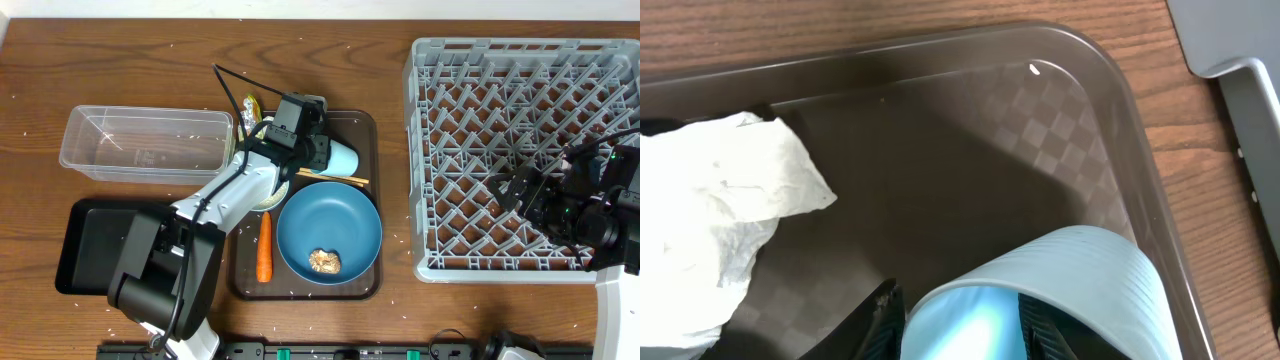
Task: Sort waste into correct bins and load items into the dishwasher rack
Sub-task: 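Reach the left gripper to the light-blue cup and grasp it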
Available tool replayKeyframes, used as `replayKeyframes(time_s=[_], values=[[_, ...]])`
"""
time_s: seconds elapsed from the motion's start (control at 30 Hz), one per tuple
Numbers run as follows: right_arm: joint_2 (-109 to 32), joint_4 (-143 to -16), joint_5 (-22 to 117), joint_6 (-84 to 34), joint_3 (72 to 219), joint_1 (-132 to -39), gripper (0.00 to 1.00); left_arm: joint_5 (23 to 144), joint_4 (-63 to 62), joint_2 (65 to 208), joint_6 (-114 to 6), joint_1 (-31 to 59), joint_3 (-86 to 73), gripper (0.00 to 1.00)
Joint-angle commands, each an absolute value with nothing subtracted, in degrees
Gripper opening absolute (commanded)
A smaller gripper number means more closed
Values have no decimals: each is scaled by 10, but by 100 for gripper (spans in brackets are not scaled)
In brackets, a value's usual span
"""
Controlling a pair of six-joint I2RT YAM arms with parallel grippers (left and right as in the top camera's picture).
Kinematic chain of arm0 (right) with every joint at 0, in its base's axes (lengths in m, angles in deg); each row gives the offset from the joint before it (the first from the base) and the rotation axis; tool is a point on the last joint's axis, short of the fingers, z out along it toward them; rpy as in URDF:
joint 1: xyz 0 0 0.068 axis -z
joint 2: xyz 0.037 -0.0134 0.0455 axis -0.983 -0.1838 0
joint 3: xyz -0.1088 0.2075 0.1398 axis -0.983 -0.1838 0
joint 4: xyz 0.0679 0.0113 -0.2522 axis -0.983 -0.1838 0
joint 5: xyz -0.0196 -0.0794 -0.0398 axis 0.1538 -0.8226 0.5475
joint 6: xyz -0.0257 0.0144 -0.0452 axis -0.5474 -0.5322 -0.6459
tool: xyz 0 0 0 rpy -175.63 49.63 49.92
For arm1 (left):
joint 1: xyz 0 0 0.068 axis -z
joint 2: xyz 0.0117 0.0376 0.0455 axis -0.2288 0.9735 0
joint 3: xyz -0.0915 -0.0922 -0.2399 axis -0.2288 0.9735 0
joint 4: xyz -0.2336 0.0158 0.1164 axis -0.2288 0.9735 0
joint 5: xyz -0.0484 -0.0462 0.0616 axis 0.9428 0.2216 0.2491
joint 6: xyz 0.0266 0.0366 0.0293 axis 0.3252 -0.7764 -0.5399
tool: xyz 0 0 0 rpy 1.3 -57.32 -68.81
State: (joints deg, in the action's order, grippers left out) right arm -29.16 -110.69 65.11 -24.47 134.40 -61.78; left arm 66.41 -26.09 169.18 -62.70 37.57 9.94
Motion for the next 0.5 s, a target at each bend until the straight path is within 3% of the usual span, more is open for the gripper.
replayKeyframes(time_s=[0.0,0.47], values=[[-292,-1108,647,-253,1351,-625,87,658,-270,1702,-633,381,91,39],[-292,-1111,635,-253,1351,-625,88,629,-269,1699,-637,401,89,39]])
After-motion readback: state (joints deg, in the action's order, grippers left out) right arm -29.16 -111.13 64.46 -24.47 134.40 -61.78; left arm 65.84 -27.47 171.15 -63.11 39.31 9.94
